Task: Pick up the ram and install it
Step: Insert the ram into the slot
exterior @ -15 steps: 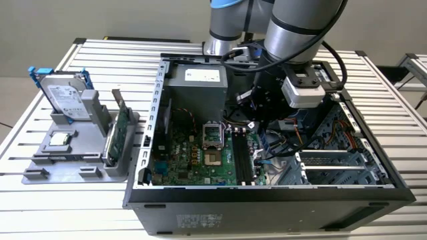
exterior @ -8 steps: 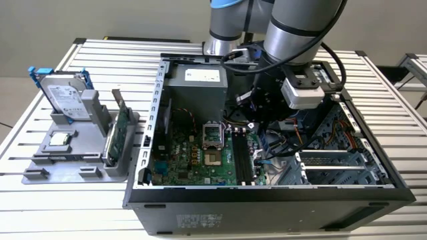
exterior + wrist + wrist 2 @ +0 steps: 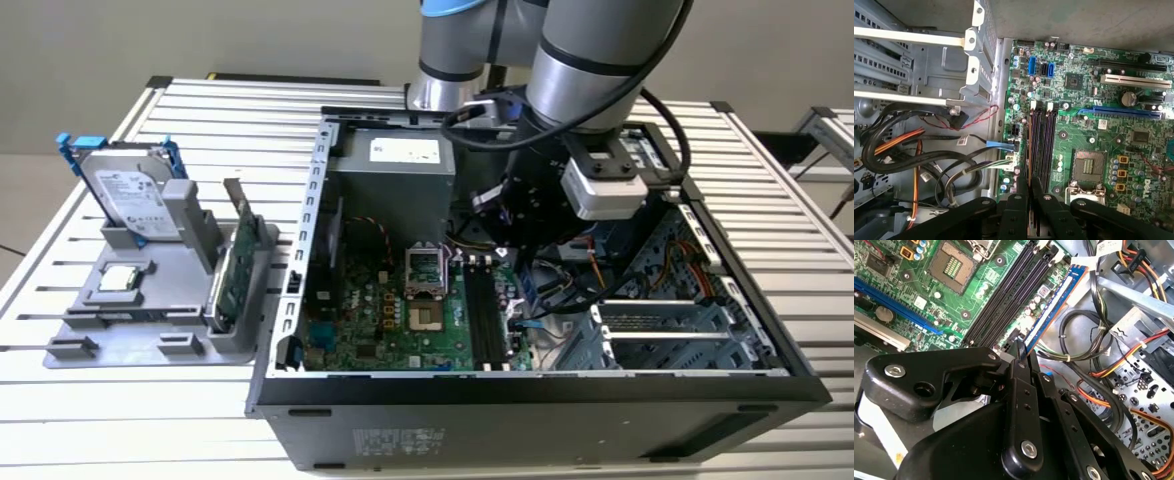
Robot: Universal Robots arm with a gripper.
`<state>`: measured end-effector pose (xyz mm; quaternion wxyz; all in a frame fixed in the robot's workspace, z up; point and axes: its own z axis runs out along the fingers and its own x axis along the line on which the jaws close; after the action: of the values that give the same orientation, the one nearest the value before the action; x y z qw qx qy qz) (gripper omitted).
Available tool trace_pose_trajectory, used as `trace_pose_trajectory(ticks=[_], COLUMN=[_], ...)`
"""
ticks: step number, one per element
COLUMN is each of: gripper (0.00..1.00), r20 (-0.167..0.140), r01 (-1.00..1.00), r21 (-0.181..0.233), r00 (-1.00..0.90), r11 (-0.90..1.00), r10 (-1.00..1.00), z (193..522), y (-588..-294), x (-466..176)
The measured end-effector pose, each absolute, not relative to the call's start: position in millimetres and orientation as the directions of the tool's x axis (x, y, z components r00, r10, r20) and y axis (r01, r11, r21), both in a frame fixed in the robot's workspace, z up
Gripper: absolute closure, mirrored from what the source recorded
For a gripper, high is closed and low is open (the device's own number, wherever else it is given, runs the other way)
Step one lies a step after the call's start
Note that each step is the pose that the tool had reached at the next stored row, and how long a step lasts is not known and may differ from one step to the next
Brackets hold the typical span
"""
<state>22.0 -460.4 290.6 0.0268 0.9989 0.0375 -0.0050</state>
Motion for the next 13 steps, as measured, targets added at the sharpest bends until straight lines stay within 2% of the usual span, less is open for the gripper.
trace_pose_trajectory(ticks=[13], gripper=[1.0], r20=[-0.013], r01=[0.075], r21=[0.064], r00=[0.997], r11=[-0.995], r10=[0.074], z=[286.9], y=[-460.4], x=[22.1])
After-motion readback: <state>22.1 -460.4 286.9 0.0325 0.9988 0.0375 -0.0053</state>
